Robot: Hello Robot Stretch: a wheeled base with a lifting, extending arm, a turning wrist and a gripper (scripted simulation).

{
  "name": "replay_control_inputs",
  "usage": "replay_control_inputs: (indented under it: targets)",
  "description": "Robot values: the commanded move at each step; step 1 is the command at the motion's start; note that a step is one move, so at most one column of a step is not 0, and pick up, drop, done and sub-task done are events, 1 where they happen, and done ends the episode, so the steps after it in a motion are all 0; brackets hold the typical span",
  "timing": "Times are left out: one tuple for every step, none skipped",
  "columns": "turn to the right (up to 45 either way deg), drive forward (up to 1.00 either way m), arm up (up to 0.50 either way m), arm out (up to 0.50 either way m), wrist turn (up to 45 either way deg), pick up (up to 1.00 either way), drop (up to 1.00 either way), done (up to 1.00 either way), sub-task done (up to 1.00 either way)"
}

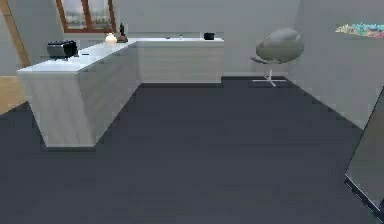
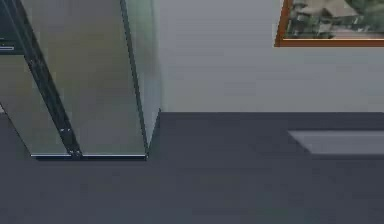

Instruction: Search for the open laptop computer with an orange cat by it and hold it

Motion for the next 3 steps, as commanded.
replay_control_inputs:
  targets:
    - [-45.0,0.00,0.00,0.00,0.0,0.00,0.00,0.00,0.00]
    - [-9.0,0.00,0.00,0.00,0.0,0.00,0.00,0.00,0.00]
    - [0.0,1.00,0.00,0.00,0.0,0.00,0.00,0.00,0.00]
